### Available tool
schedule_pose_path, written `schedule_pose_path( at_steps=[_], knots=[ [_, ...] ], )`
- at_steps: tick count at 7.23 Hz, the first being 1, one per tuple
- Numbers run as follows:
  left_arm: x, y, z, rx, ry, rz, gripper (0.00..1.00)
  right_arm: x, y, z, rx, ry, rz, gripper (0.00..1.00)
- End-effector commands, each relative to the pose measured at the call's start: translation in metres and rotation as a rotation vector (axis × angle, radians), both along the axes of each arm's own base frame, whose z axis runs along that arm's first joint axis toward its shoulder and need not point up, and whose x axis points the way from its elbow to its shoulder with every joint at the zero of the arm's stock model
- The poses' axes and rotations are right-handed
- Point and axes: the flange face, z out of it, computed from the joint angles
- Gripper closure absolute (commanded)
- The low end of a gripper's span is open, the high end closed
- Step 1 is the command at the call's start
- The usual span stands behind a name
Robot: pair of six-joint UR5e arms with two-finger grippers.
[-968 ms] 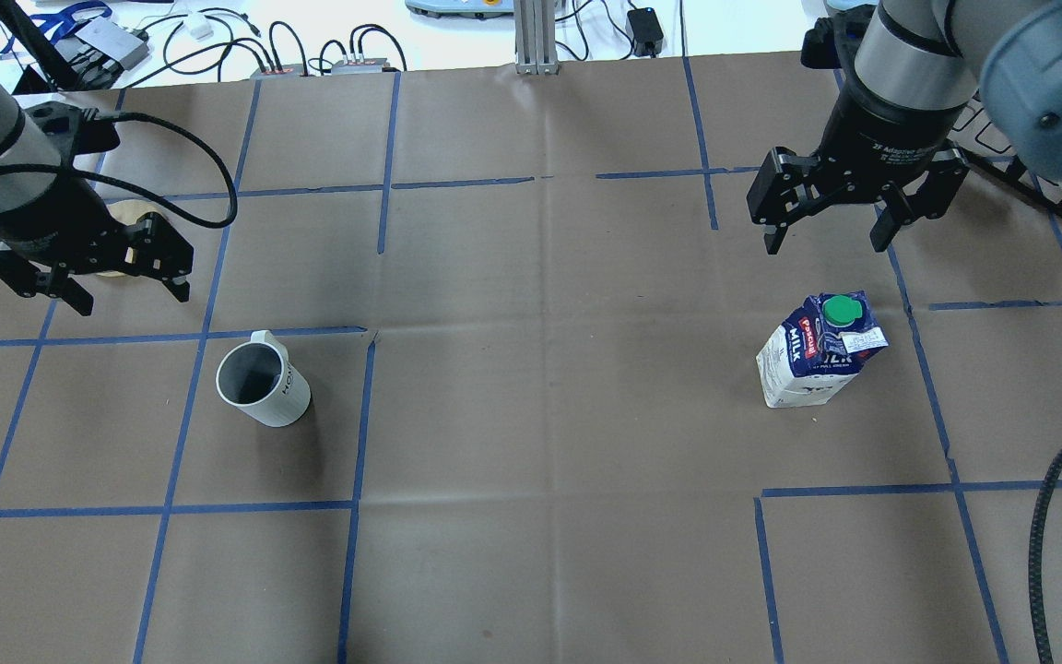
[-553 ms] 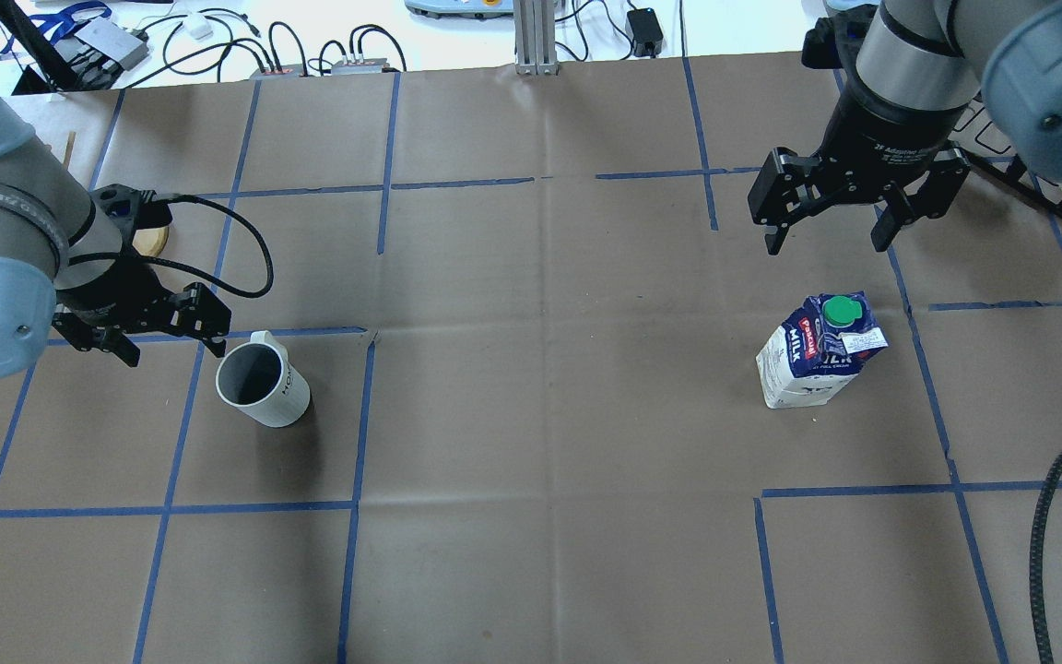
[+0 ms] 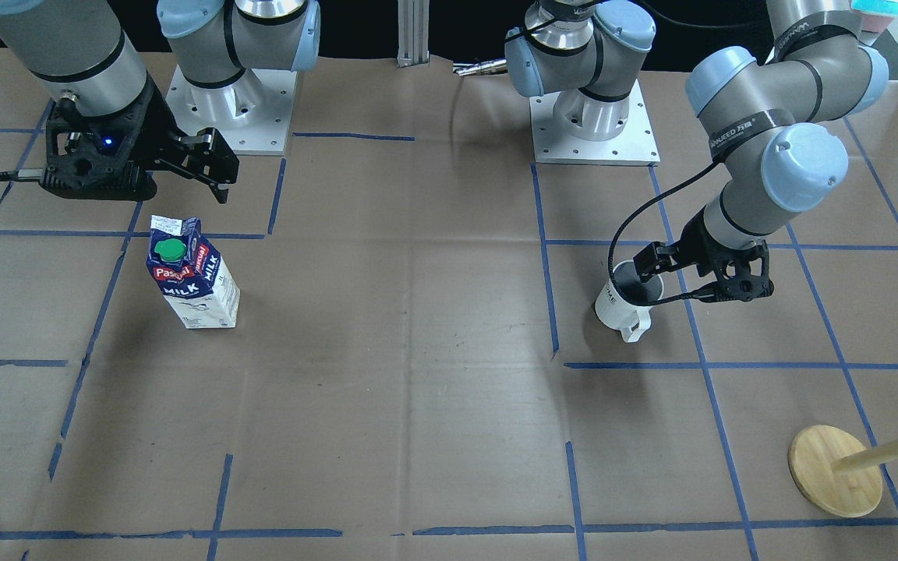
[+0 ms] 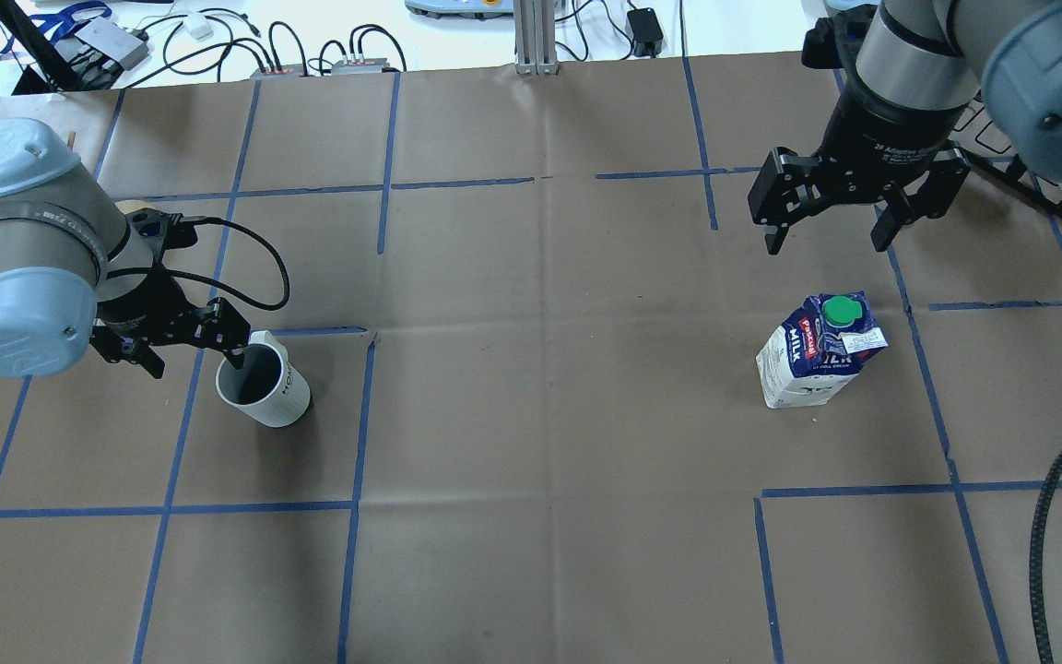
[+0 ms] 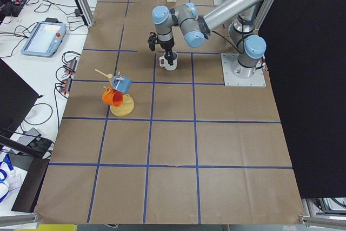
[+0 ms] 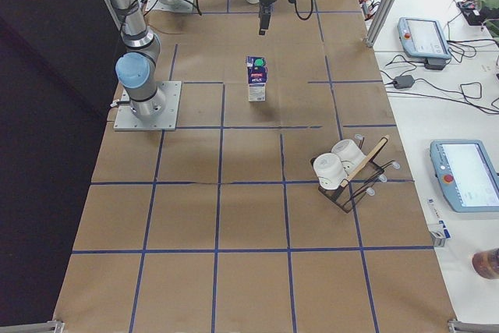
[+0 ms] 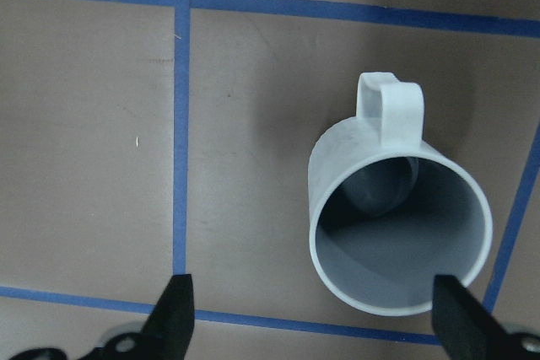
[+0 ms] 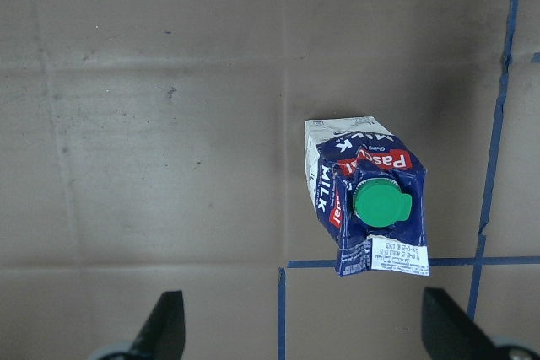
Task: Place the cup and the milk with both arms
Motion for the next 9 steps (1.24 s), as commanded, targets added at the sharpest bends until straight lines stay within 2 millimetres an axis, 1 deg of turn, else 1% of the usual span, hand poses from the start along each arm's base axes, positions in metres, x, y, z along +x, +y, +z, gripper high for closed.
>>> schedule_pose_path(
  at_steps=[1,3,4,5,6,7,8,9],
  knots=[
    [0.002,-0.003,-0.017,0.031,0.01,0.008,0.01,0.0,0.0,0.0,0.0,0.0,0.0,0.0],
    [-0.001,-0.006,-0.033,0.056,0.051,0.033,0.06,0.0,0.0,-0.001,0.002,0.0,0.0,0.0],
    [-0.001,-0.007,-0.043,0.073,0.059,0.034,0.15,0.0,0.001,-0.002,0.005,0.0,0.0,0.0],
    [-0.001,-0.008,-0.046,0.081,0.06,0.034,0.37,0.0,0.0,-0.002,0.003,0.0,0.0,0.0],
    [-0.001,-0.009,-0.048,0.083,0.061,0.037,0.84,0.0,0.0,-0.002,0.003,0.0,-0.002,0.0],
    [-0.002,-0.009,-0.052,0.091,0.062,0.034,1.0,0.0,0.0,-0.002,0.003,0.0,-0.002,0.0],
    [-0.002,-0.01,-0.048,0.082,0.061,0.034,1.0,0.0,0.001,-0.002,0.005,0.0,0.0,0.0],
    [-0.005,-0.014,-0.036,0.055,0.051,0.026,1.0,0.0,0.0,-0.002,0.003,0.0,-0.002,0.0]
  ],
)
